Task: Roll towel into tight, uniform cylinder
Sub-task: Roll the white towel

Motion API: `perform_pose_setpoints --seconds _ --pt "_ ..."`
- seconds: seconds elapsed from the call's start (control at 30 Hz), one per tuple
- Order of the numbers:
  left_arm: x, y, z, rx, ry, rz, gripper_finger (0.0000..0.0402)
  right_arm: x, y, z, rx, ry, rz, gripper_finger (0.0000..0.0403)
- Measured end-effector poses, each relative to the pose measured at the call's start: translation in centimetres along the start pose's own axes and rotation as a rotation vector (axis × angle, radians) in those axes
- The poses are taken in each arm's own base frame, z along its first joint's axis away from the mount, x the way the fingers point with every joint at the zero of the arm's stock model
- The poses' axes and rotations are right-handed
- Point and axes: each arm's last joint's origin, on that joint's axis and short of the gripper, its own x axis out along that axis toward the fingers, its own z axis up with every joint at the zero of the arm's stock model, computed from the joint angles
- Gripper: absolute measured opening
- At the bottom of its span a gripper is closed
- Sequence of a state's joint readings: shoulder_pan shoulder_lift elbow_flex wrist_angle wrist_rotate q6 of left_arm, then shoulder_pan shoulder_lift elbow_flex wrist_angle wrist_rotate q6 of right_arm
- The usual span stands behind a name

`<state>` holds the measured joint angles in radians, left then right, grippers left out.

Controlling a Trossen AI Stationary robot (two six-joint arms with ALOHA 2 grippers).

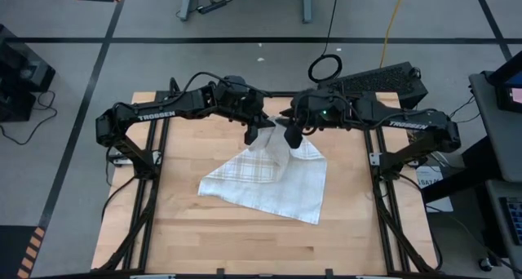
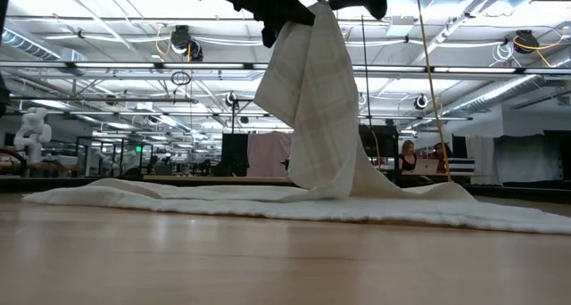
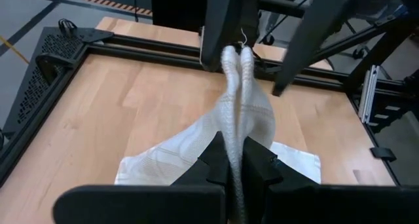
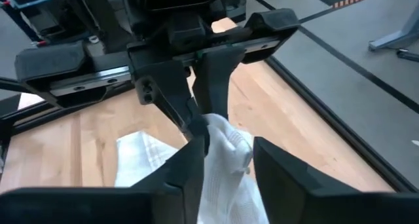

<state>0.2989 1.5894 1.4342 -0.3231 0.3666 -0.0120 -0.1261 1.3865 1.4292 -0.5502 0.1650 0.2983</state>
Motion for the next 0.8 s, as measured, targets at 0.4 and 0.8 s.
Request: perform_pose_setpoints --seconds 0.4,0.8 --pt "0.0 -0.1 0.4 0.043 -0.043 -0.024 0.0015 0.2 -1.0 0.3 0.021 0.038 0.116 0.0092" --pt "0.0 -0.1 0.5 0.039 -0.047 -0.025 0.0015 0.3 -1.3 0.5 0.014 0.030 0.116 0.0012"
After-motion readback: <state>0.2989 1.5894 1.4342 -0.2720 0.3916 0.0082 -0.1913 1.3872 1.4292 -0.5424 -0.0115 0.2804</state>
